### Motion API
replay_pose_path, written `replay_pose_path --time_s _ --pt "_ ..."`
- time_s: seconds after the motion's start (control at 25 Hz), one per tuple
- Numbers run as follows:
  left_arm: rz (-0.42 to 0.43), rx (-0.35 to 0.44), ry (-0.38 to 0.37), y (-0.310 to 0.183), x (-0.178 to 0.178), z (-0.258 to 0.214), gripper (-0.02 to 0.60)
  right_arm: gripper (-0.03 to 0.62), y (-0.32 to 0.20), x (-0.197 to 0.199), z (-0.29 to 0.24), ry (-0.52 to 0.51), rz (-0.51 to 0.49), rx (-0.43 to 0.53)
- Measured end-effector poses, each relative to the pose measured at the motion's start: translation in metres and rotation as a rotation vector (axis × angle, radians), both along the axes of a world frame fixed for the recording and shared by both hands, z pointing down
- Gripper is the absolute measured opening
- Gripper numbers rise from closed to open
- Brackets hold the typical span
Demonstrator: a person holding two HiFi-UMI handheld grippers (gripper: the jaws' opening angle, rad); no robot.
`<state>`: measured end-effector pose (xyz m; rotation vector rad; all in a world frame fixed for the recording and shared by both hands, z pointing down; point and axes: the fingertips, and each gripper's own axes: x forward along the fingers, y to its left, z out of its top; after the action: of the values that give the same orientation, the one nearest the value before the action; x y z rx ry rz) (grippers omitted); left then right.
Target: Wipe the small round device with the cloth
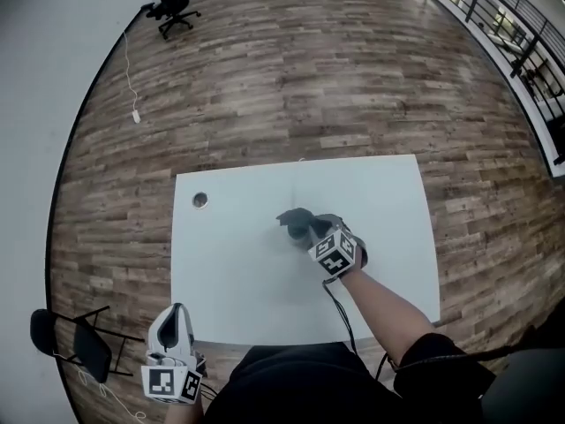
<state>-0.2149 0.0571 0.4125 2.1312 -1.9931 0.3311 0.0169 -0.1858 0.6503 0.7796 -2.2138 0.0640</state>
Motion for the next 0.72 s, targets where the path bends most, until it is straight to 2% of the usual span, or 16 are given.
replay_pose_path --time_s 0.44,0.52,0.64,0.72 --pt "0.057 0.007 -0.003 -0.015 0.0 -0.004 0.003 0.048 0.018 -0.004 0.032 0.013 0.002 -0.17" --pt "0.067 0.023 0.005 -0.021 0.003 -0.006 0.003 0.048 0.012 0.005 0.016 -0.008 0.044 -0.123" --pt "0.076 0.048 0.016 -0.025 0.006 -0.008 0.003 0.048 0.0 0.019 -0.04 -0.108 0.113 0.061" --pt "0.077 0.051 0.02 -0.024 0.004 -0.004 0.003 0.048 0.001 0.015 -0.078 -0.174 0.088 0.174"
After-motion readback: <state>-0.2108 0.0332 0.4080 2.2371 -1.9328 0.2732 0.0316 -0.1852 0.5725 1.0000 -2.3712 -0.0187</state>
